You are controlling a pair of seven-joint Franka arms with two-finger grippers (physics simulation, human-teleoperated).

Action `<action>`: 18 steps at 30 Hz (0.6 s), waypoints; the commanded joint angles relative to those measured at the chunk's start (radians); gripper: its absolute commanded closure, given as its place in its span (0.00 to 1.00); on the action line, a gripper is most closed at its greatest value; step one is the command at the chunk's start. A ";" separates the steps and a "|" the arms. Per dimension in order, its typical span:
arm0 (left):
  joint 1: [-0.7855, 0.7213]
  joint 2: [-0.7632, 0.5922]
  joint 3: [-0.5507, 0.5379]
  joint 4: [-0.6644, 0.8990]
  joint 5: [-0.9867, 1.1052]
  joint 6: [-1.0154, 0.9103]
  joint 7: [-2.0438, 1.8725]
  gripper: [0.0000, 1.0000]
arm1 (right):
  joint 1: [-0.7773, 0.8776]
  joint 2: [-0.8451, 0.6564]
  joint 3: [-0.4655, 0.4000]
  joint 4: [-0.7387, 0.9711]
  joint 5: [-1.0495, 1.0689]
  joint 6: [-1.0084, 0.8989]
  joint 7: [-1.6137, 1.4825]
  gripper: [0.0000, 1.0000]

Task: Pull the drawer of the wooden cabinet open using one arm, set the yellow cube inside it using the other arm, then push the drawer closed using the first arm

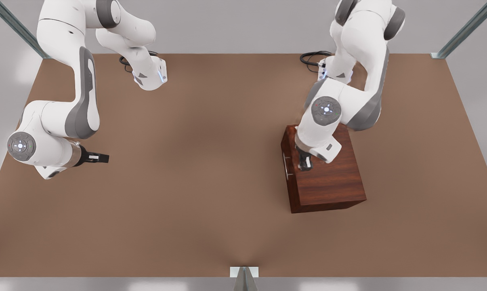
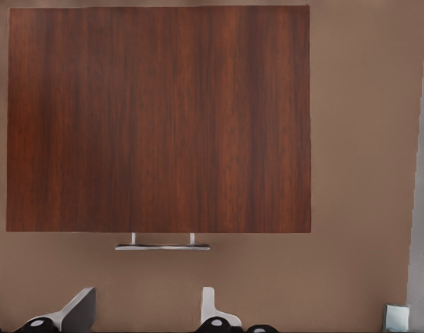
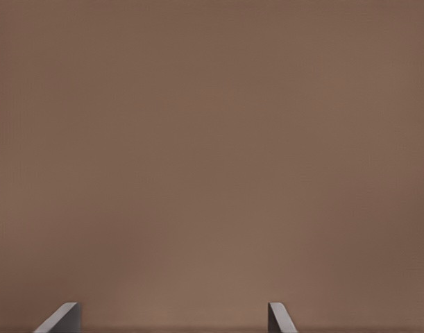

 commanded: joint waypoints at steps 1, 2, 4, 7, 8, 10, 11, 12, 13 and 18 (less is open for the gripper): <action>0.156 -0.098 0.002 -0.035 -0.131 -0.330 1.396 0.00 | 0.000 0.000 0.000 0.000 0.001 0.000 -0.002 0.00; 0.204 -0.119 0.010 -0.053 -0.109 -0.367 1.812 0.00 | 0.000 -0.001 0.000 0.000 0.001 0.000 -0.004 0.00; 0.208 -0.119 0.014 -0.053 -0.042 -0.324 2.011 0.00 | 0.000 0.000 0.000 0.000 0.001 0.000 -0.002 0.00; 0.244 -0.318 0.039 -0.425 -0.048 0.097 2.352 0.00 | 0.000 -0.001 0.000 0.000 0.001 0.000 -0.004 0.00; 0.236 -0.301 0.031 -0.405 -0.046 0.095 2.262 0.00 | 0.000 0.000 0.000 -0.001 0.001 0.000 -0.004 0.00; 0.228 -0.290 0.030 -0.402 -0.046 0.095 2.226 0.00 | 0.000 0.000 0.000 -0.001 0.001 0.000 -0.004 0.00; 0.227 -0.290 0.030 -0.401 -0.045 0.075 2.234 0.00 | 0.000 -0.001 0.000 0.000 0.001 0.000 -0.004 0.00; 0.224 -0.287 0.028 -0.392 -0.042 0.074 2.237 0.00 | 0.000 0.000 0.000 -0.001 0.001 0.000 -0.004 0.00; 0.214 -0.283 0.028 -0.387 -0.040 0.072 2.231 0.00 | 0.000 0.000 0.000 0.000 0.001 0.000 -0.004 0.00; 0.199 -0.281 0.030 -0.384 -0.034 0.051 2.229 0.00 | 0.000 0.000 0.000 0.000 0.001 0.000 -0.005 0.00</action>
